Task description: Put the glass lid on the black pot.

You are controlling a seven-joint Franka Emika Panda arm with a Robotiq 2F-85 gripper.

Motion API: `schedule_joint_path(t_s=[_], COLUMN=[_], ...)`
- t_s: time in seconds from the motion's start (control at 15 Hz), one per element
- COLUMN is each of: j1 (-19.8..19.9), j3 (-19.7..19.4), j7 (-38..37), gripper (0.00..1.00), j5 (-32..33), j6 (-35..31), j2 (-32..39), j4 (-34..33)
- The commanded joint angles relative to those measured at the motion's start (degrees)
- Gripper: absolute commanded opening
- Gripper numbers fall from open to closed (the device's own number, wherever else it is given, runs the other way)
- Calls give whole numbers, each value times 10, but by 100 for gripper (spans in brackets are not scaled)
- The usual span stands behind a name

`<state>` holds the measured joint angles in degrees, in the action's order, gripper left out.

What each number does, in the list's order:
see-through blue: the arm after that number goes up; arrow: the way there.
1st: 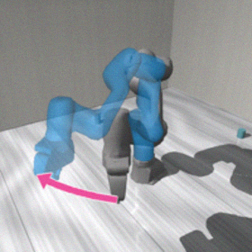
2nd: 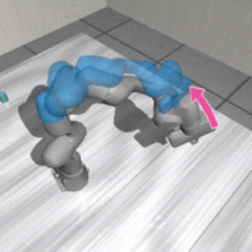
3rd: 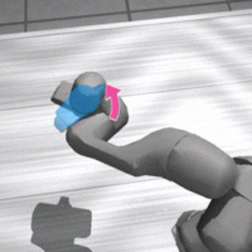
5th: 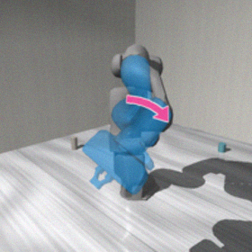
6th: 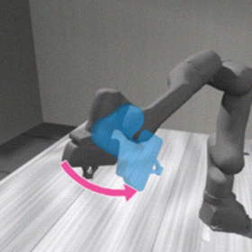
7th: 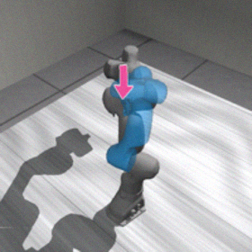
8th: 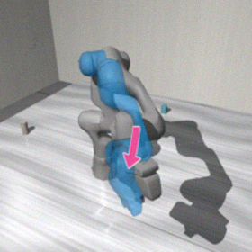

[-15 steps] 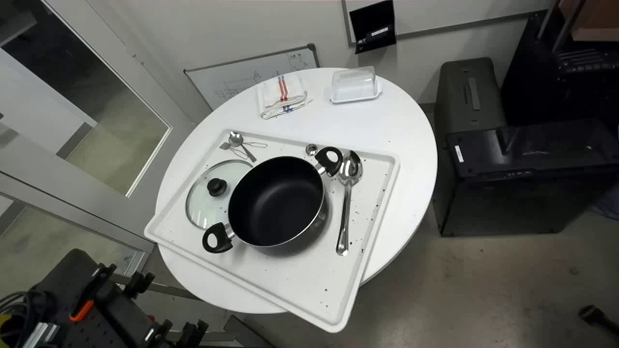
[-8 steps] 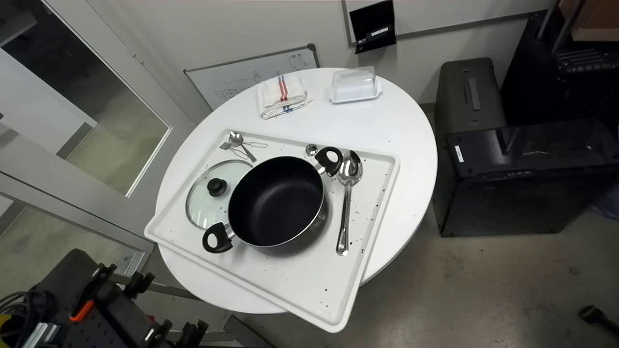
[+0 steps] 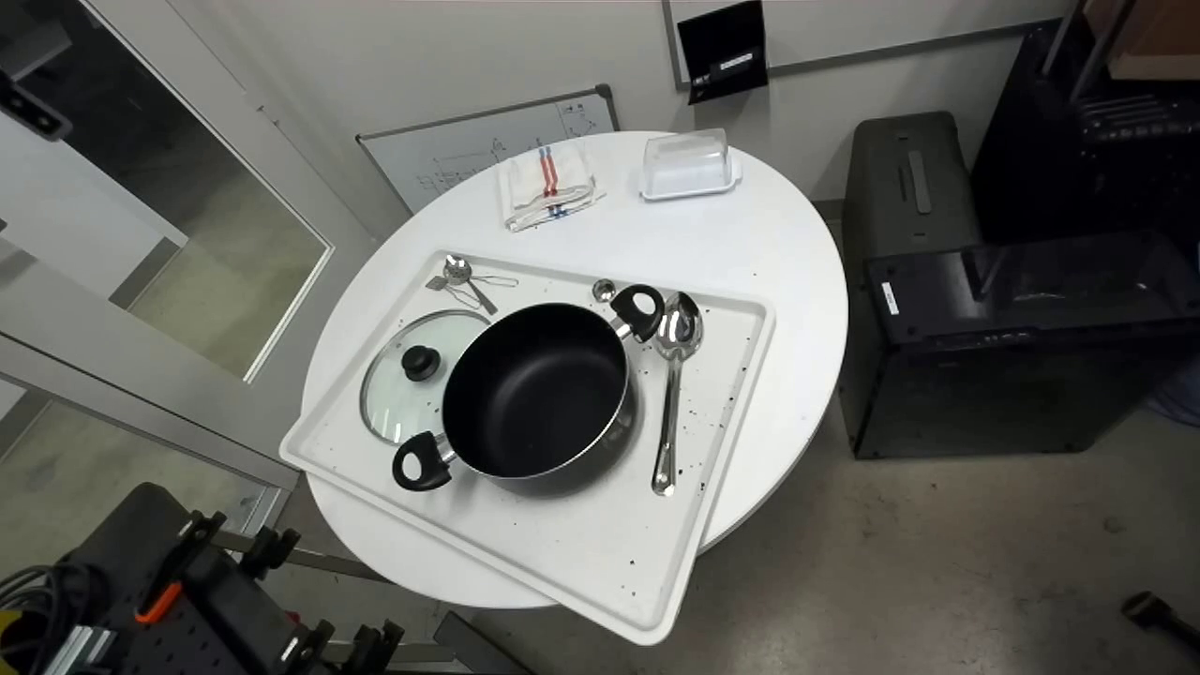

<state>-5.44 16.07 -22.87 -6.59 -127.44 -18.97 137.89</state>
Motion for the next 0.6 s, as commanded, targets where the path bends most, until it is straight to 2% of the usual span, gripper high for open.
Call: schedule_joint_path(t_s=[0.0,0.53], j1=[2,-7], j3=[-14,-43], j7=[3,-9], gripper=[100,100], j5=[24,94], j6=[-18,-79], j2=[76,230], j4=[-17,-27])
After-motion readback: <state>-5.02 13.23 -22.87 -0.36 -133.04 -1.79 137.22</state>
